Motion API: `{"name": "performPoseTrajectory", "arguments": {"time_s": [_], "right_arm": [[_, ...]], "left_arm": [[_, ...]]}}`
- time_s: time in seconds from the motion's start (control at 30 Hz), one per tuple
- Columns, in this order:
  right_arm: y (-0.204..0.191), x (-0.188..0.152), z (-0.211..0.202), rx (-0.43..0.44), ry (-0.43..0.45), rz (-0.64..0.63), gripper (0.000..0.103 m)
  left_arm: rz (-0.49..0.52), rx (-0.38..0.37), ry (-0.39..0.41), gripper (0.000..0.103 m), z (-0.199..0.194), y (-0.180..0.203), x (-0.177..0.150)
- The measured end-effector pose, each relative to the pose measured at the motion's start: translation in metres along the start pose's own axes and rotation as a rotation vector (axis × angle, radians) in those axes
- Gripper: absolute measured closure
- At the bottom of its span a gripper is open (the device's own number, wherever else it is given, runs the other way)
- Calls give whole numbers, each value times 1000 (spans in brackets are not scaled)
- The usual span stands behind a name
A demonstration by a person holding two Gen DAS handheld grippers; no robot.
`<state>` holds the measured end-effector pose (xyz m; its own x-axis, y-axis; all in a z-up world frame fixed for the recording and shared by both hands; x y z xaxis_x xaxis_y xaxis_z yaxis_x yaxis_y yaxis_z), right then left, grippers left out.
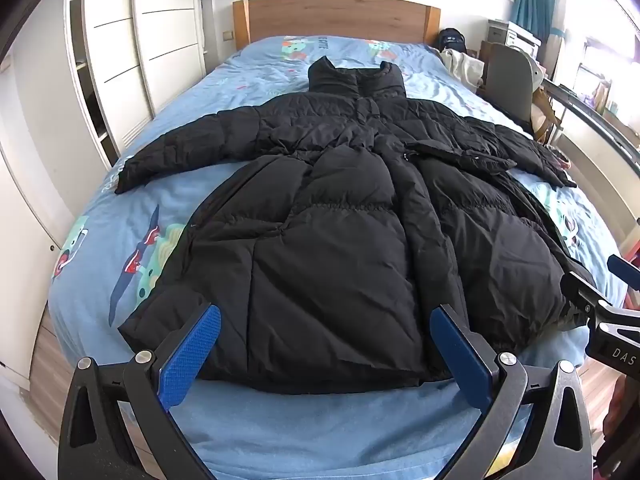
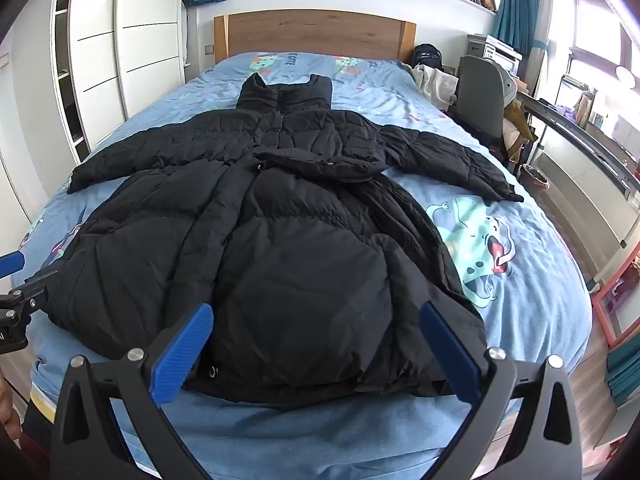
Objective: Fold large clothes
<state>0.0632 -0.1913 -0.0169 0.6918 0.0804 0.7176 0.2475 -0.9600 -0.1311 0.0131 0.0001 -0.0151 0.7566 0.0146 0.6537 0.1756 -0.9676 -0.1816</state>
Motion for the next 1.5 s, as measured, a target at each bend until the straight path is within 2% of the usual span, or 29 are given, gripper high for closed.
{"name": "performPoseTrajectory", "arguments": {"time_s": [0.93,1.5], "right_arm": [[-4,0,-2,-4,6,-13,0],[-11,3,-6,-1,11,-23,0]], "left_arm": [[18,-12,0,0,-4,4,-1],[17,10,7,0,-6,2,2]]}}
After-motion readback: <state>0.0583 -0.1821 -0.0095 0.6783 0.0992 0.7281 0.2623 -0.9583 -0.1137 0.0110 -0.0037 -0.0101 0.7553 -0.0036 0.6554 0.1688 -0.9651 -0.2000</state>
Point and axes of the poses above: each gripper's, at about its wrist camera, not at the fingertips, and z roughly the way its jaws point, y to its right, x to its top, the point moved 2 cm from there along z, roughly the way its jaws point, and after that the axes turned 15 degrees about x, right-handed, at the moved point
